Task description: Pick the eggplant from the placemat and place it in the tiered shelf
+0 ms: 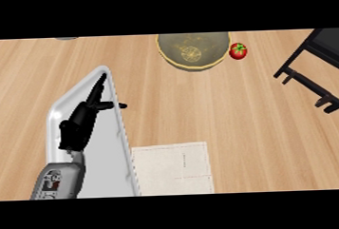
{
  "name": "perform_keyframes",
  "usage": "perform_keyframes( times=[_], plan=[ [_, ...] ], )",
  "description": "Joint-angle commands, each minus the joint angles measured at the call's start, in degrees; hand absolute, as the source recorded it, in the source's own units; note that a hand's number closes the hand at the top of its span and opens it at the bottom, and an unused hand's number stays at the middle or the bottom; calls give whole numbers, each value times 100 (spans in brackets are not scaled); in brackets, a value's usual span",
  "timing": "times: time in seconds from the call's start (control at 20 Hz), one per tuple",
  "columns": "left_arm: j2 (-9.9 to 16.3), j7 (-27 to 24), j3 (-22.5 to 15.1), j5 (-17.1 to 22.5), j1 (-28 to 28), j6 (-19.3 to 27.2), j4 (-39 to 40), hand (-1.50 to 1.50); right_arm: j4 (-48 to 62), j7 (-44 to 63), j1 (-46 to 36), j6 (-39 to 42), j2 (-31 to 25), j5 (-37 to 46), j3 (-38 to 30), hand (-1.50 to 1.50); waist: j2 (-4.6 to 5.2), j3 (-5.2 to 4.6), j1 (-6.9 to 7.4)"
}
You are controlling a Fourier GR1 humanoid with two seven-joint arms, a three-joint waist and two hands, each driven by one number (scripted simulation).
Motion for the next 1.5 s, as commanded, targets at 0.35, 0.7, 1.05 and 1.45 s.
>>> perform_keyframes(
  times=[0.35, 0.7, 1.05, 1.45],
  plan=[
    [19, -135, 187, 29, -29, 67, 335, 0, 847, -1147, -1293, -1158, 828, 1536, 926, 150, 28, -12, -5],
    [-158, 89, 7, -78, 18, 175, 65, 0, 1990, -1155, -2189, -1466, 1600, 1883, 1131, 150, 22, -11, 16],
    [-225, 122, -130, -105, 104, 98, -13, 0, 2801, -1252, -2647, -660, 1832, 1314, 762, 150, 38, -7, 44],
    [-286, 261, -185, -168, 101, 129, -54, 0, 3560, -1763, -3024, -676, 1928, 1702, 795, 150, 34, -4, 32]
  ],
)
